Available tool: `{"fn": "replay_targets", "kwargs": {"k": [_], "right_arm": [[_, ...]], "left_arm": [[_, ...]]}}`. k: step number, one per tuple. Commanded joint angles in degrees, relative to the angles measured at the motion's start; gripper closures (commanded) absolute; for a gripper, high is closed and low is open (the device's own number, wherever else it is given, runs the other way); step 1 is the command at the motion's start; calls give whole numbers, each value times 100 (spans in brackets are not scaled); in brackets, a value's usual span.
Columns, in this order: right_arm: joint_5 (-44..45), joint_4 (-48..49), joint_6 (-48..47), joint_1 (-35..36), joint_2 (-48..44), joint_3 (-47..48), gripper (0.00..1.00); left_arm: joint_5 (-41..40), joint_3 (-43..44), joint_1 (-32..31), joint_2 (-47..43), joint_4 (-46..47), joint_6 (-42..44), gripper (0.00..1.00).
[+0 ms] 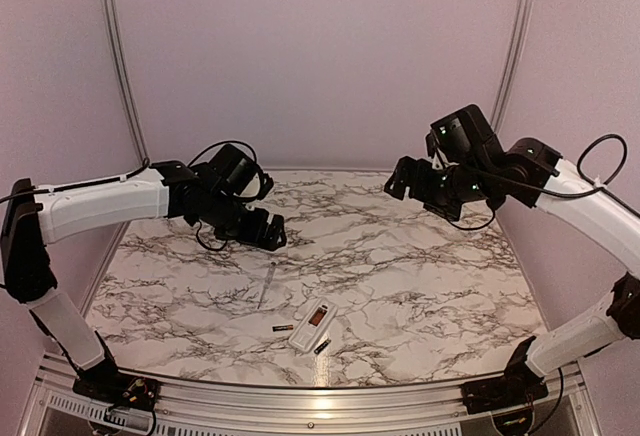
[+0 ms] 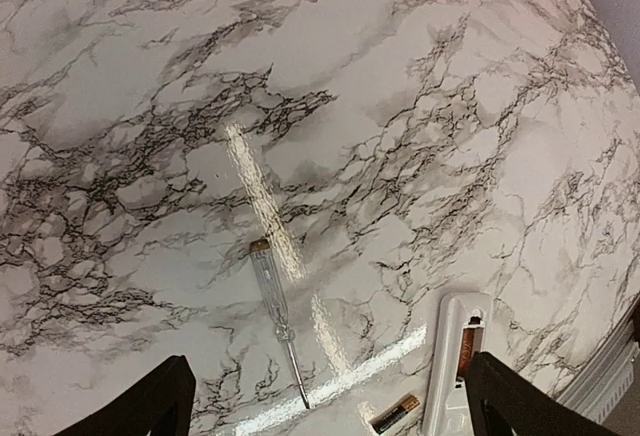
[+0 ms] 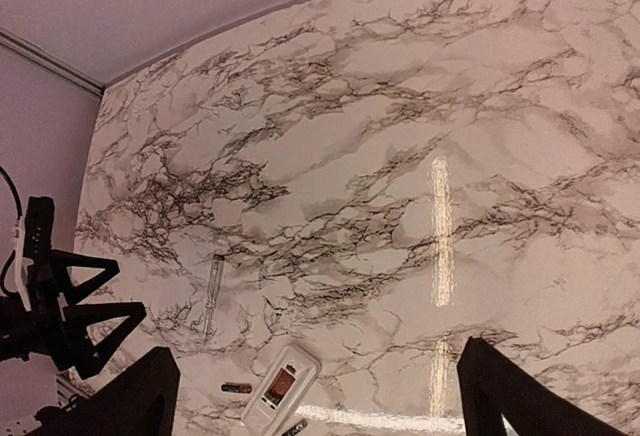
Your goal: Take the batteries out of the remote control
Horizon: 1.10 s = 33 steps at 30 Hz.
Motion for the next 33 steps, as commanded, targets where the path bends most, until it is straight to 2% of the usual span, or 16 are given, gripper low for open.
{"fn": "replay_targets", "kwargs": {"k": [1,10,14,19,27,33], "right_arm": [[537,182,-323,-7,-267,392,2],[715,956,-743,-12,-655,181,1],[887,962,-557,-6,-647,110,2],[784,1240,-319,-6,-724,-200,2],[614,1884,-263,-6,-1156,-864,2],[386,2568,-613,-6,-1494,-1347,2]], "left_arm": [[-890,379,153,-658,-511,360,1],[-2505,177,554,-1962,-801,1156,1],[-3397,-241,700,-2511,-722,1419,1],[-4209,-980,861,-3290,-153,1629,1],[-3730,-2953,932,-5638,2265,2342,1],[-3900,-3197,934,-5891,2261,2067,1]]}}
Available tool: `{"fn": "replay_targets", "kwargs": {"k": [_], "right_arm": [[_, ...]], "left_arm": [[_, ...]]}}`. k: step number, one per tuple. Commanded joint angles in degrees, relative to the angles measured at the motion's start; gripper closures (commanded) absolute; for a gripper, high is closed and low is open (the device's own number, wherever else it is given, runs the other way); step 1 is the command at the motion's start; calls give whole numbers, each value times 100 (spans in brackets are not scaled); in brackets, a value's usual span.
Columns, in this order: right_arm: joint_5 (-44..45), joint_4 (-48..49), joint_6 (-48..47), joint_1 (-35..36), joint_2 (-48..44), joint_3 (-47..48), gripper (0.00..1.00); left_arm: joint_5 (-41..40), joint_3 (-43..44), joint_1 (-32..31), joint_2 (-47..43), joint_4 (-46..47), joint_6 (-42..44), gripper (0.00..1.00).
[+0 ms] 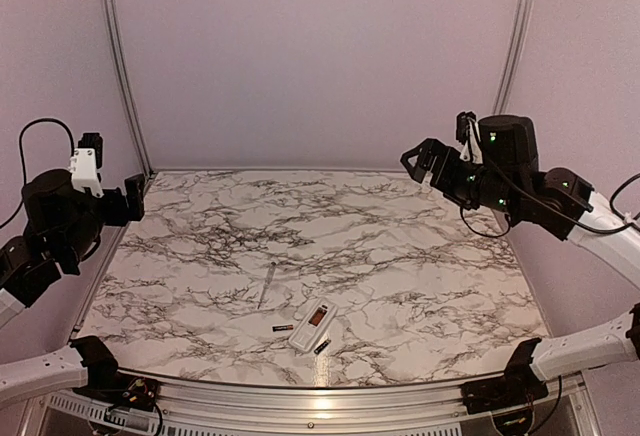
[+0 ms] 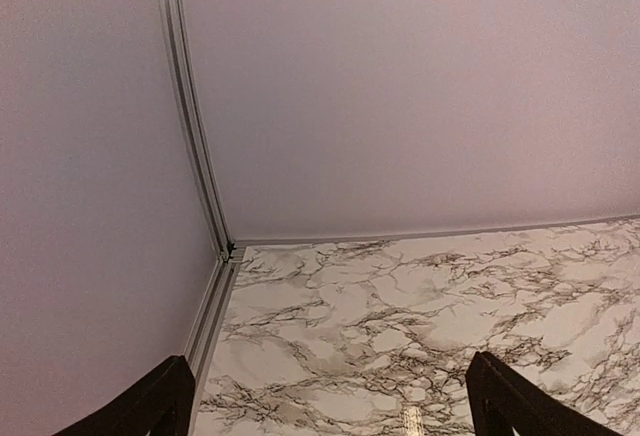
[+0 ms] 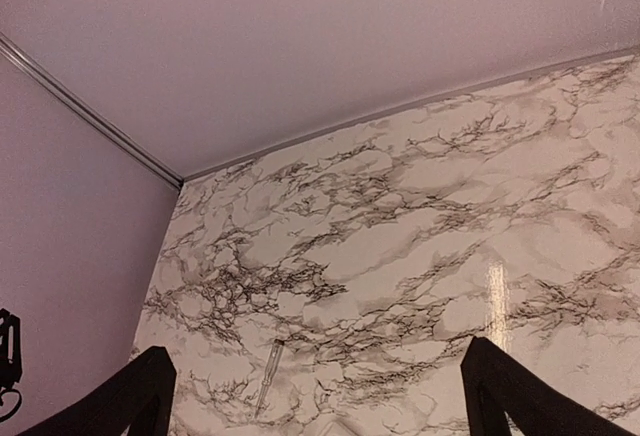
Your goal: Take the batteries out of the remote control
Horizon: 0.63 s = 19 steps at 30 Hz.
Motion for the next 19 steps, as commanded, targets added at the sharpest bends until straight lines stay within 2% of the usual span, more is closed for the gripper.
{"fn": "replay_targets", "kwargs": {"k": [1,19], "right_arm": [[-199,748,-252,-6,-296,-285,1],[-193,841,-407,-6,-394,-407,2]], "left_arm": [[-149,-132,20,69,440,-94,1],[-245,-94,18,403,482,-234,1]]}}
